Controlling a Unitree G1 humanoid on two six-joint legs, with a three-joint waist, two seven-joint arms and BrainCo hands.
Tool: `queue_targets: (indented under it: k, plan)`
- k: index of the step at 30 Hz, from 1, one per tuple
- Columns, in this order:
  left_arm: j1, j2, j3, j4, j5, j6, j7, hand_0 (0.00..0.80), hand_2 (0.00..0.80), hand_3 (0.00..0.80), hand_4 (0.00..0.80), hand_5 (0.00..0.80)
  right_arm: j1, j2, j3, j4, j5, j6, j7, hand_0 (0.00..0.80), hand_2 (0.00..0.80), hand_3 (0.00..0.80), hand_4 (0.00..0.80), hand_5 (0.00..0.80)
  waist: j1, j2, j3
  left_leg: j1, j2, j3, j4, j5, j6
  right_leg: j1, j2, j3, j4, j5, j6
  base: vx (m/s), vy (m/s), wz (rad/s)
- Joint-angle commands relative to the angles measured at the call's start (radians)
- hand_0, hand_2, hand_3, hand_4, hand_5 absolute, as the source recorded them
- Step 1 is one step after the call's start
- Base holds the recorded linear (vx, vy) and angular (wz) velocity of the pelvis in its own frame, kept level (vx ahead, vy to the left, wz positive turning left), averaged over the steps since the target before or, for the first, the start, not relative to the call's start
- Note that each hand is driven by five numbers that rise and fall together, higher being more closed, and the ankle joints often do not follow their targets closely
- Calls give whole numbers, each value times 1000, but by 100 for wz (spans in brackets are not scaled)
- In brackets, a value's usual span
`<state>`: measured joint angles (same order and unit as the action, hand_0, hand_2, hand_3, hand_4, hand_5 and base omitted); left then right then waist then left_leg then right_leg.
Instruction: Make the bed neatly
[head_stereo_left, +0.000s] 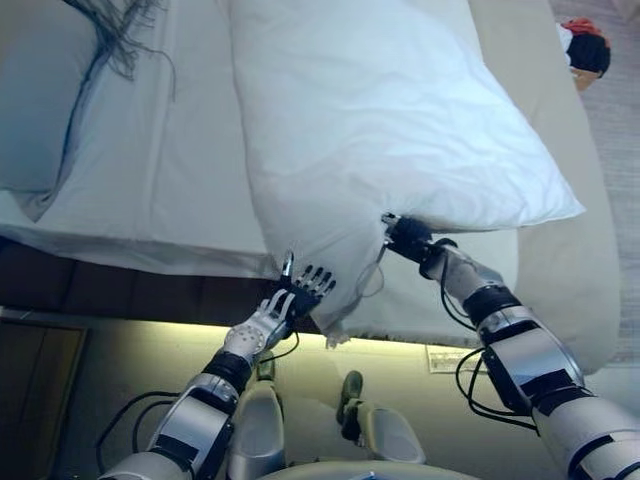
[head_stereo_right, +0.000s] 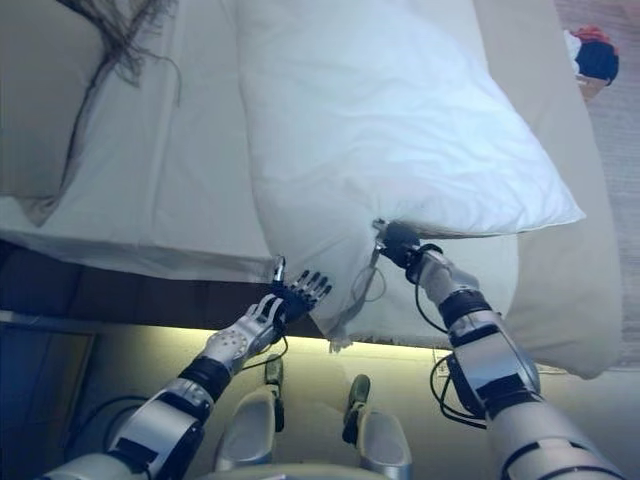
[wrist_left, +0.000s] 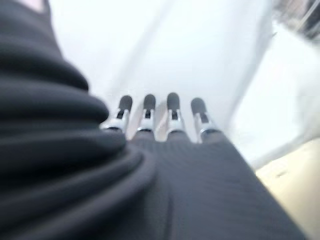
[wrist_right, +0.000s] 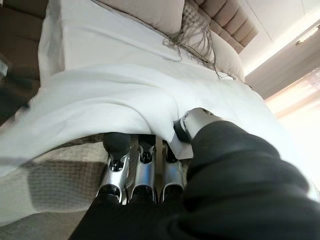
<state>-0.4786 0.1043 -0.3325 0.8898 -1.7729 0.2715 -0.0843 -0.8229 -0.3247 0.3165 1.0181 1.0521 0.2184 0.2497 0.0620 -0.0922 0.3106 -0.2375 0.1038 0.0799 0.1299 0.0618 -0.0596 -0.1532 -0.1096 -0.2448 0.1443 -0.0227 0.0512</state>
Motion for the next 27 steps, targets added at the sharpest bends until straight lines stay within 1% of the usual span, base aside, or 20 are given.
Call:
queue_targets:
  k: [1, 5, 7, 9, 12, 15, 22, 25, 26, 27]
  plan:
    - [-104, -61, -34, 26, -116, 38, 29, 0, 0, 0, 0, 0, -144, 34, 25, -154, 100, -82, 36, 800, 800, 800, 800, 800, 3, -32, 25, -8, 29, -6, 22, -24, -12, -33, -51, 43, -25, 92, 36, -51, -90, -6]
    - [-97, -92, -51, 42, -199, 50, 110, 0, 0, 0, 0, 0, -151, 57, 35, -189, 123, -107, 19, 800, 800, 800, 800, 800, 4, -49, 54, -24, 36, -9, 21, -21, -14, -47, -45, 46, -27, 98, 35, -33, -103, -6]
    - [-85, -109, -54, 50, -199, 51, 132, 0, 0, 0, 0, 0, -147, 65, 39, -206, 125, -119, 18, 800, 800, 800, 800, 800, 6, -54, 63, -28, 37, -10, 21, -20, -14, -50, -44, 45, -28, 100, 35, -8, -88, 0]
    - [-67, -128, -65, 52, -199, 30, 165, 0, 0, 0, 0, 0, -145, 70, 44, -233, 130, -123, 13, 800, 800, 800, 800, 800, 7, -60, 75, -36, 38, -13, 23, -19, -16, -54, -43, 44, -29, 103, 36, -4, -97, 1]
    - [-53, -145, -85, 50, -199, 33, 193, 0, 0, 0, 0, 0, -142, 75, 53, -272, 138, -124, -3, 800, 800, 800, 800, 800, 9, -68, 90, -44, 39, -17, 25, -16, -18, -59, -43, 44, -30, 106, 36, 15, -87, 1]
    - [-40, -162, -109, 48, -199, 48, 165, 0, 0, 0, 0, 0, -140, 82, 64, -301, 138, -132, -7, 800, 800, 800, 800, 800, 8, -72, 104, -48, 39, -18, 21, -13, -19, -65, -41, 44, -35, 112, 37, 2, -68, -1]
    - [-19, -184, -151, 41, -199, 61, 162, 0, 0, 0, 0, 0, -140, 85, 78, -367, 156, -147, -36, 800, 800, 800, 800, 800, 4, -76, 131, -57, 44, -24, 19, -9, -23, -79, -38, 47, -31, 114, 34, -4, -50, -1]
    - [-26, -182, -166, 28, -199, 79, 90, 0, 0, 0, 0, 0, -139, 88, 90, -389, 176, -156, -37, 800, 800, 800, 800, 800, -1, -82, 138, -62, 49, -22, 22, -8, -25, -86, -35, 50, -28, 114, 32, -7, -50, -1]
    - [-29, -183, -169, 20, -199, 73, 61, 0, 0, 0, 0, 0, -134, 90, 94, -396, 178, -157, -37, 800, 800, 800, 800, 800, -3, -83, 139, -60, 51, -21, 20, -7, -25, -85, -33, 51, -30, 114, 32, -8, -30, -1]
    - [-34, -189, -173, 10, -199, 49, 16, 0, 0, 0, 0, 0, -130, 91, 97, -402, 176, -157, -35, 800, 800, 800, 800, 800, -6, -84, 140, -57, 53, -19, 17, -7, -25, -85, -31, 52, -31, 114, 31, 0, 0, 0]
